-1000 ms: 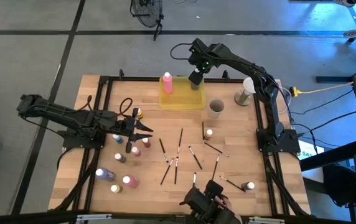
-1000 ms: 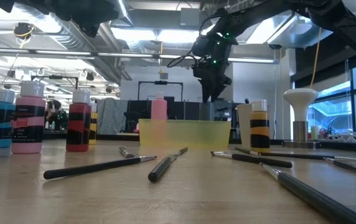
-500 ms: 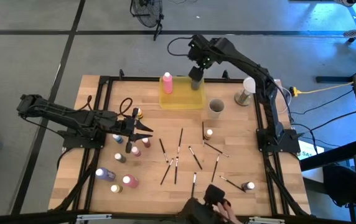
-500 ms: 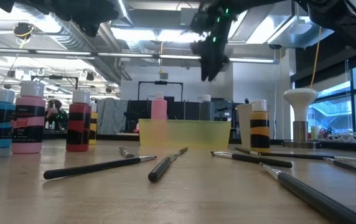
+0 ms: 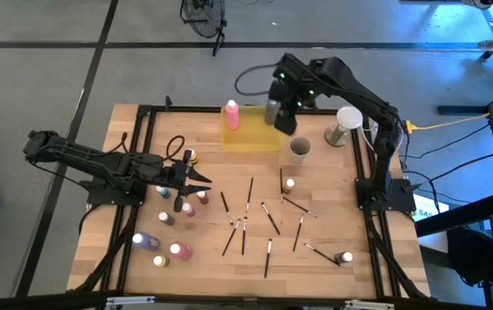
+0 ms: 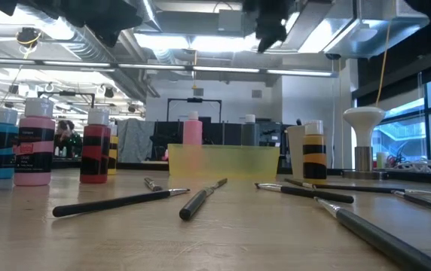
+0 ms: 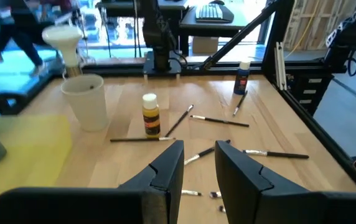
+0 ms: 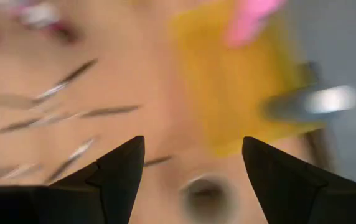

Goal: Pick & Place Paint Supplies
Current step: Put the silver paint brush into the white cup

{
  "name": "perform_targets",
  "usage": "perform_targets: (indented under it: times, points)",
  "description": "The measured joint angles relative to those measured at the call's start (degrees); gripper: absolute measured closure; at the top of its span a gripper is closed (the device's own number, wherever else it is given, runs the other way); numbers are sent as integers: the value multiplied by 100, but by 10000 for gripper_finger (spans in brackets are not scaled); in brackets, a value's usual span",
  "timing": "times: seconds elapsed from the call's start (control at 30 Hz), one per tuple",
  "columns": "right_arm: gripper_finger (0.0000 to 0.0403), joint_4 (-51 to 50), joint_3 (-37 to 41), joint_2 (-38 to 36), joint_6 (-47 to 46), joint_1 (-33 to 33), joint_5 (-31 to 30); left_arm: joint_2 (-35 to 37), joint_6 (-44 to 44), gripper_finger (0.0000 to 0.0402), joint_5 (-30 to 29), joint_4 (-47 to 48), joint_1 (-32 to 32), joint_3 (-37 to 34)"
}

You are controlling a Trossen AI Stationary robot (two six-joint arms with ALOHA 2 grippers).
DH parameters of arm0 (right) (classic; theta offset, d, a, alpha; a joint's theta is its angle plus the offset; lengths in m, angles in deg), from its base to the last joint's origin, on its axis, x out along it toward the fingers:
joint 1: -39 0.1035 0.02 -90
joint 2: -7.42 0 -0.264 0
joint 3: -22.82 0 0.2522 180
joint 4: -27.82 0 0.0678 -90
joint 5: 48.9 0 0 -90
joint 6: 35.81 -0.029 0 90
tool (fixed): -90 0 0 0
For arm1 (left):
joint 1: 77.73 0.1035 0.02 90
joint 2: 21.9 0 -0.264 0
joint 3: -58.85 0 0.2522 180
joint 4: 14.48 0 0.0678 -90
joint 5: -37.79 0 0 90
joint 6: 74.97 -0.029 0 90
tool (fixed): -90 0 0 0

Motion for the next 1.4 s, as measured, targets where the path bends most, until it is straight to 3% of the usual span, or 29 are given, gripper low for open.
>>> perform_targets:
  times: [0.07, 0.27, 0.47, 0.57, 0.83, 0.93, 1.13, 1.4]
  points:
    - [130, 8, 27, -92, 0, 292, 284, -62, 231, 315, 0, 4, 2, -2]
    - [130, 2, 314, -502, -88, 1204, 222, -424, 260, 315, 0, 120, 2, -2]
    - [130, -10, 402, -812, -649, 2028, -1071, -867, 35, 315, 1, 107, 2, -2]
    - [130, -8, 402, -1015, -808, 2330, -1364, -999, 37, 315, 2, 79, 2, -2]
    - [130, -1, 670, -1617, -789, 3318, -902, -1040, -115, 315, 9, -96, 2, -2]
    - [130, -4, 1153, -1968, -950, 3750, -1128, -1040, -391, 315, 8, -313, 0, -2]
    - [130, 373, 2628, -2882, -1774, 4472, -2526, -1038, -715, 316, 11, -420, 0, 92]
    - [130, 2329, 5372, -4260, -1954, 4935, -2572, -1240, -1479, 315, -30, 216, -111, 716]
